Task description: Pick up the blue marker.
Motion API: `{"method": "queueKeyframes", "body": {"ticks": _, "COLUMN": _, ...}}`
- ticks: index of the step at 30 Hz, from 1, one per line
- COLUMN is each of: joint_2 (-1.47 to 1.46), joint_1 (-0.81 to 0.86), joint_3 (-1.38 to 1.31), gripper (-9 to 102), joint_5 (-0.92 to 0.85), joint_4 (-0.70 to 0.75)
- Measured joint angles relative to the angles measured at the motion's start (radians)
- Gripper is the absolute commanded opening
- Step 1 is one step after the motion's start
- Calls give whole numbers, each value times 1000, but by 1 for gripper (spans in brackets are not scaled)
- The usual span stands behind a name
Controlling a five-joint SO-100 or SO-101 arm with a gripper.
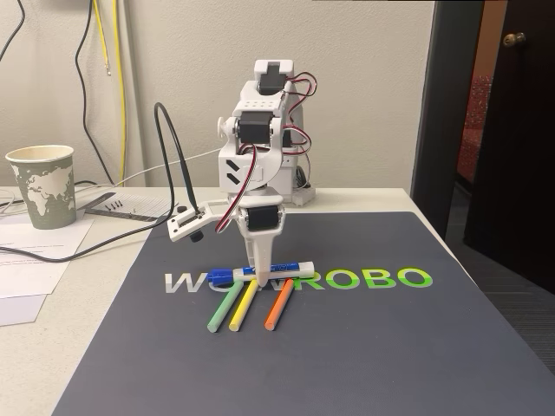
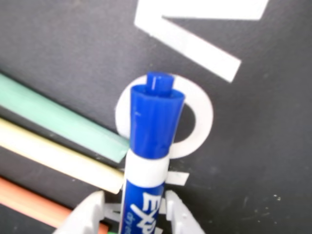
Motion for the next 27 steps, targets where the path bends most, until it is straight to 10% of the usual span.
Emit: {"method": "queueKeyframes", "body": {"ticks": 27, "joint_2": 0, "joint_1": -2, "joint_3": 0, "gripper": 2, "joint_5": -6, "joint_4": -2}}
